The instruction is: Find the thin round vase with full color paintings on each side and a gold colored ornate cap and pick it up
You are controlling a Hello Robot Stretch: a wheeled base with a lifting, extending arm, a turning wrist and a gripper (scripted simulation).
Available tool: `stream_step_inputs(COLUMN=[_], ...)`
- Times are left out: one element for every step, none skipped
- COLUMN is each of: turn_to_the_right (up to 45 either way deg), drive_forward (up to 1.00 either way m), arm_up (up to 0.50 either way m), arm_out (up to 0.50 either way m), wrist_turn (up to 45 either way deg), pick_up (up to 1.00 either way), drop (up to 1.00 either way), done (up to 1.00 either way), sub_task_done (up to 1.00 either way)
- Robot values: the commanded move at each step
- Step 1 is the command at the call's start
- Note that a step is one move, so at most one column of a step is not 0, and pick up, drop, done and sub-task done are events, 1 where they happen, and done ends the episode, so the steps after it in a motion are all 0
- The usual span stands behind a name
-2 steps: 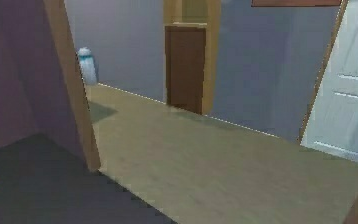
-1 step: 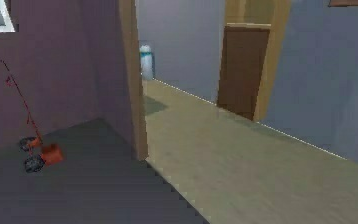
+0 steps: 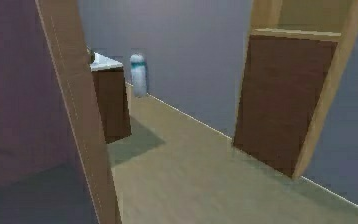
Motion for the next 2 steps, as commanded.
stream_step_inputs(turn_to_the_right=[-3.0, 33.0], drive_forward=[0.00, 0.00], arm_up=[0.00, 0.00], arm_out=[0.00, 0.00], wrist_turn=[0.0, 0.0], pick_up=[0.00, 0.00], drop=[0.00, 0.00], done=[0.00, 0.00], sub_task_done=[0.00, 0.00])
